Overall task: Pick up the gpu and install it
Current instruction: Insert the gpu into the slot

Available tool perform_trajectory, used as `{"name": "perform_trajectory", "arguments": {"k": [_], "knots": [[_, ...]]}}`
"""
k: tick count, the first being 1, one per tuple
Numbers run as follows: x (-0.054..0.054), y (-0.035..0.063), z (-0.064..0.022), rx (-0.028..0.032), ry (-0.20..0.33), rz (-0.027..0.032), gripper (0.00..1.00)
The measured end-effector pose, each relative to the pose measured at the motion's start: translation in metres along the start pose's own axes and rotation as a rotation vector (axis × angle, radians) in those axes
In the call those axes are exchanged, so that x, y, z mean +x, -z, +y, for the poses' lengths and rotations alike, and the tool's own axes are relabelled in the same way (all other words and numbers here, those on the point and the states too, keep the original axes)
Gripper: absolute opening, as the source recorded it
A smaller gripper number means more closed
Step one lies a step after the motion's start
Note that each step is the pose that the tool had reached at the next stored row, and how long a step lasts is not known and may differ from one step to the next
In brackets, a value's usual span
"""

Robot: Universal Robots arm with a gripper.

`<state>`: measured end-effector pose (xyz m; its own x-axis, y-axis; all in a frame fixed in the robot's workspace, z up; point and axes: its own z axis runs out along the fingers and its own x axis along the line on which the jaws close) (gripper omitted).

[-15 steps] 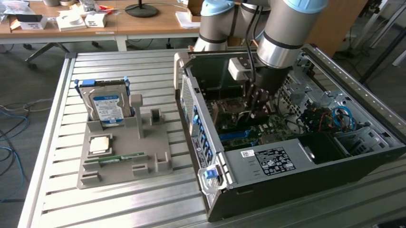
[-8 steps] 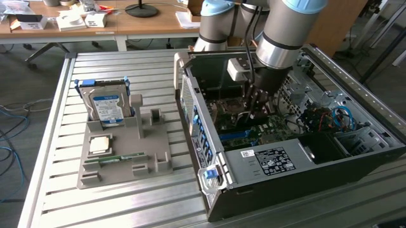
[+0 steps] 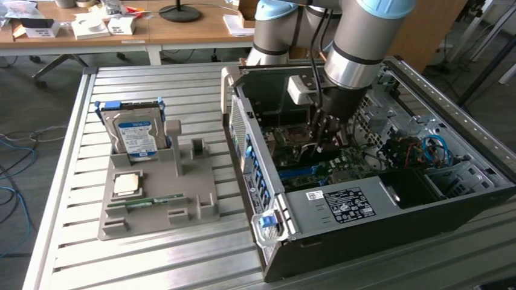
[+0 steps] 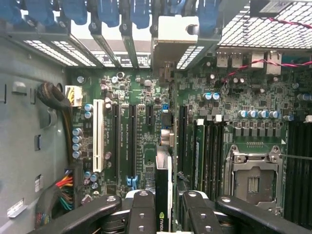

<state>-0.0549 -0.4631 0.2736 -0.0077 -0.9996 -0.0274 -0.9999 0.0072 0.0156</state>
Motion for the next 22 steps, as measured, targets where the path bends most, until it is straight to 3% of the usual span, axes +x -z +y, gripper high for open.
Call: {"name": "perform_trajectory", "arguments": {"k": [22], "knots": [[0.0001,-0.0038,0.0071,0.0003,0.000,-0.0003,0.26]]}}
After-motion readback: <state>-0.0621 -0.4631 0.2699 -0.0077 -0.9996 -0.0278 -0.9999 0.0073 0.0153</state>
